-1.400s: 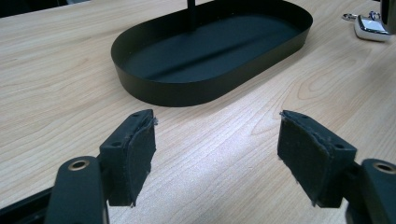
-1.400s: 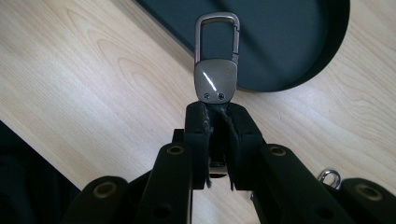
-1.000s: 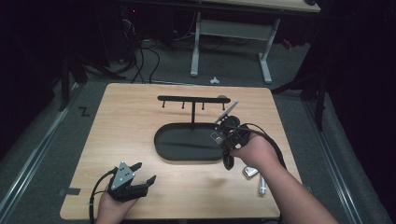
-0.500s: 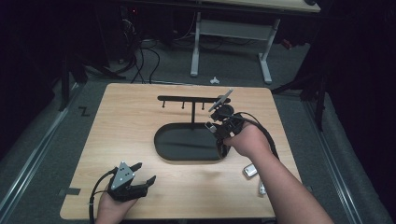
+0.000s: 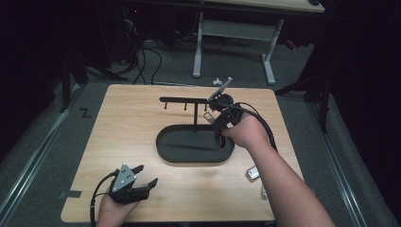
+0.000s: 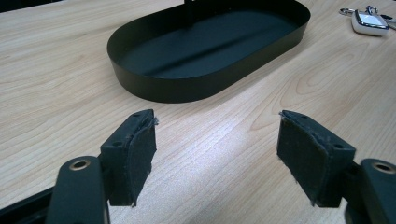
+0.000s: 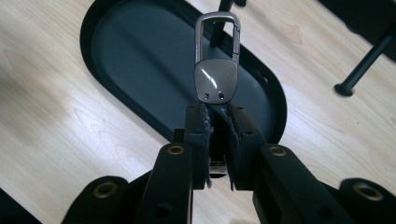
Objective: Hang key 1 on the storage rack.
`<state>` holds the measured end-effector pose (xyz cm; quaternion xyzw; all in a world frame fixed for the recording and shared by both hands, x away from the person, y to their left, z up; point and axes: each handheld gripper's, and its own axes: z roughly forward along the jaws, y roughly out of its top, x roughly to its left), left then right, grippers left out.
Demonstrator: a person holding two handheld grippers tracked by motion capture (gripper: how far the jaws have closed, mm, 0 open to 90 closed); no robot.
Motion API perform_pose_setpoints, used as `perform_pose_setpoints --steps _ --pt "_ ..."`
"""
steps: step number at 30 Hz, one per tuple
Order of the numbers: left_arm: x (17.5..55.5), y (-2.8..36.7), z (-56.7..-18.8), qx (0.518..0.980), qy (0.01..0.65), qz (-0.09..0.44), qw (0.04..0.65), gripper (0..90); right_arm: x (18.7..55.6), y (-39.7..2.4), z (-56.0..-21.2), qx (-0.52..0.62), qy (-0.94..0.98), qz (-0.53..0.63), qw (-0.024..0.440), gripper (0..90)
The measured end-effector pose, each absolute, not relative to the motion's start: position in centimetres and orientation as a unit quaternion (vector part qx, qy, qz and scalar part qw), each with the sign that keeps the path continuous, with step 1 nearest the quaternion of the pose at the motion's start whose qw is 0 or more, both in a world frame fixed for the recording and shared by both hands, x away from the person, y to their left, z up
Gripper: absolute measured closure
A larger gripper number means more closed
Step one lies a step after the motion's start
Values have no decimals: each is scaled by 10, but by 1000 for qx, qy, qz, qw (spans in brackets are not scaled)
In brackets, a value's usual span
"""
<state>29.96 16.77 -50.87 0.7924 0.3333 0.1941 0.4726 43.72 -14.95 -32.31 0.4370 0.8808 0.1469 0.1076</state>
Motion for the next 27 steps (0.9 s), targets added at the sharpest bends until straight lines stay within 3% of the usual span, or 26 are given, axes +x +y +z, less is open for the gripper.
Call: perform_pose_setpoints --steps 9,27 --pt "300 168 -509 794 332 193 471 287 449 -145 -319 444 875 154 115 806" --pt "301 166 -511 799 330 186 467 286 470 -140 -342 462 865 150 127 805"
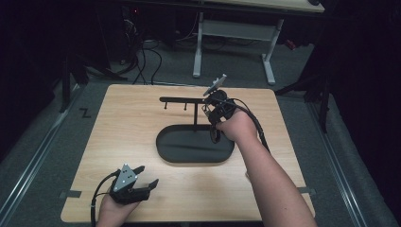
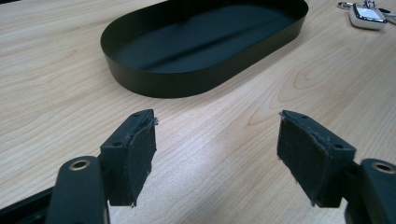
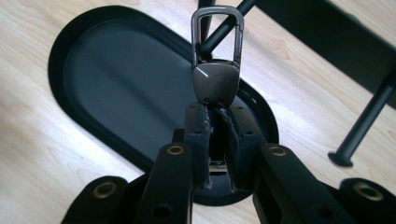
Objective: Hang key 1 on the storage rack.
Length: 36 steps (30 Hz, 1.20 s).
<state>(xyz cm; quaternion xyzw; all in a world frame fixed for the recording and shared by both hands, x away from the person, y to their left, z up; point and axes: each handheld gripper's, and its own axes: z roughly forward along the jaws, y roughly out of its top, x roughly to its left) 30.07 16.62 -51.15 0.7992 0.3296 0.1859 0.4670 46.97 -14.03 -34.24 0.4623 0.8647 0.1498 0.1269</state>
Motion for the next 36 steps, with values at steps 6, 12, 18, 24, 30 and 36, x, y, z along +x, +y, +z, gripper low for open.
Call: perform_pose_setpoints --steps 6,12,18,24,30,36 --pt "301 165 -512 803 327 184 463 286 478 -138 -348 475 856 151 138 803" --pt "301 164 -513 806 325 181 461 285 483 -135 -355 480 853 149 139 797" --pt "302 163 -514 805 326 180 462 285 482 -134 -360 484 851 150 137 782" --pt "302 163 -514 809 323 177 457 284 476 -138 -362 481 853 154 132 744" --pt "303 161 -515 808 324 179 457 282 461 -148 -362 481 852 160 129 699" --pt "302 159 -517 813 321 178 452 280 443 -155 -366 480 853 168 117 664"
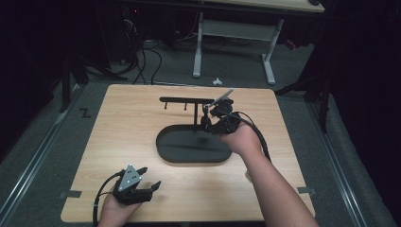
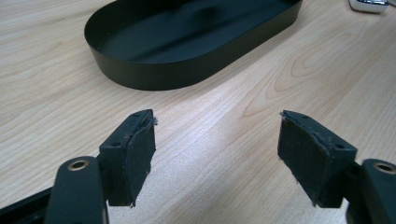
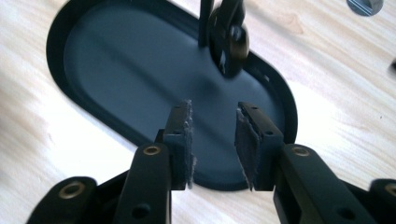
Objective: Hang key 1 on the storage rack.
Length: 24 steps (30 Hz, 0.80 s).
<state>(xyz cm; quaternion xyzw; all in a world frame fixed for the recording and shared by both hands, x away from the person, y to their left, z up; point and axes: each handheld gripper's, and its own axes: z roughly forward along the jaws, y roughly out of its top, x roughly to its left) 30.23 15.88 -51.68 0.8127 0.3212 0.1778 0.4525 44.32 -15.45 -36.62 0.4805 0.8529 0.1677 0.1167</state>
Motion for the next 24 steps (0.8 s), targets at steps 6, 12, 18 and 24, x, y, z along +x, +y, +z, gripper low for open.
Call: perform_pose_setpoints --steps 6,12,18,24 --pt "302 157 -518 818 317 178 446 281 425 -161 -371 471 859 166 112 621" --pt "302 157 -519 819 316 178 445 281 413 -173 -377 476 857 164 107 571" --pt "302 157 -519 818 317 176 446 283 401 -193 -391 487 852 160 104 519" --pt "302 156 -520 819 317 174 445 284 391 -218 -414 505 845 148 98 496"
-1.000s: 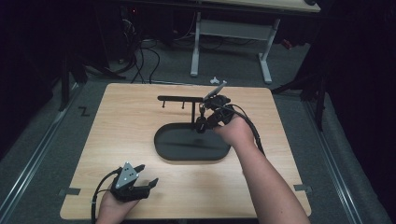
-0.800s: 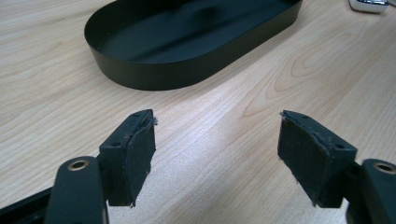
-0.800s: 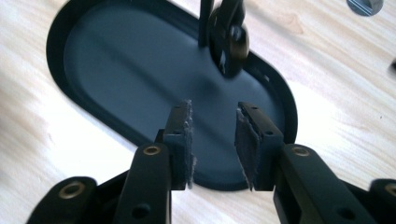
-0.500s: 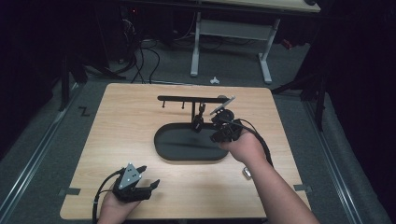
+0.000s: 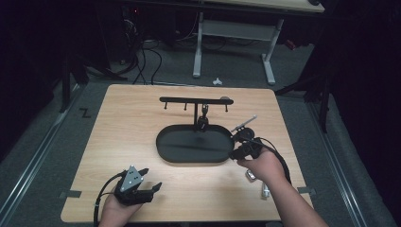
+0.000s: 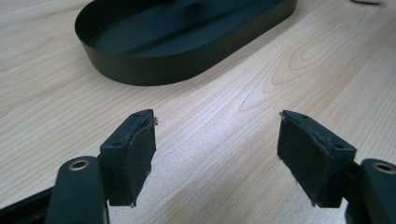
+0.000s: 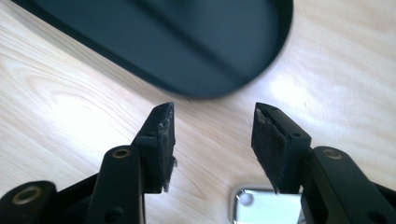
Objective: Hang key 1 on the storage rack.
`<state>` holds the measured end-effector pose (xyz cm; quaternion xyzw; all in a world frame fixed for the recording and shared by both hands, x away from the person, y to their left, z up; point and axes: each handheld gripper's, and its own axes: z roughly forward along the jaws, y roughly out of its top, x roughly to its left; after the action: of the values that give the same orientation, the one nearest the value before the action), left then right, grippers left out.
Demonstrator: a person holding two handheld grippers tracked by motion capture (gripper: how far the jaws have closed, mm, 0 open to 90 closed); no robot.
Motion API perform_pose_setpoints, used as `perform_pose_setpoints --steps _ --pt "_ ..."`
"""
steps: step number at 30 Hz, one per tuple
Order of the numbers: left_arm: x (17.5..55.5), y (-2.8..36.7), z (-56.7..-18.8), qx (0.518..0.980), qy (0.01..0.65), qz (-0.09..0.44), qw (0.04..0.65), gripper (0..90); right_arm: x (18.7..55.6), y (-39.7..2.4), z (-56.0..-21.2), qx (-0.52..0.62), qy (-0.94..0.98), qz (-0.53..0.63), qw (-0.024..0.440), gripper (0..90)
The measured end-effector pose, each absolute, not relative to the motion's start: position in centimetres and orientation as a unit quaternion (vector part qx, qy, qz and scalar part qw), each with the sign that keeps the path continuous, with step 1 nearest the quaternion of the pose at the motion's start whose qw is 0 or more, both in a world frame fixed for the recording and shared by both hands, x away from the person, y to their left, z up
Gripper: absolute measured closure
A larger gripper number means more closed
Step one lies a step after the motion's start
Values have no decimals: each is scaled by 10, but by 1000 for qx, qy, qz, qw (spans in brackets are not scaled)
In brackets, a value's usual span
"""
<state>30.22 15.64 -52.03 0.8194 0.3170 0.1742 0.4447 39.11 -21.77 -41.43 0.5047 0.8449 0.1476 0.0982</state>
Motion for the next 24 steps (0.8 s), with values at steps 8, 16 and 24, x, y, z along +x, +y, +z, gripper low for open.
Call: perform_pose_setpoints --steps 8,16,24 --pt "302 155 -521 822 315 175 441 284 383 -255 -441 538 826 141 90 489" --pt "302 154 -522 826 311 175 436 285 378 -293 -456 570 805 121 106 535" --pt "302 152 -524 830 308 172 432 285 376 -319 -464 586 794 107 121 896"
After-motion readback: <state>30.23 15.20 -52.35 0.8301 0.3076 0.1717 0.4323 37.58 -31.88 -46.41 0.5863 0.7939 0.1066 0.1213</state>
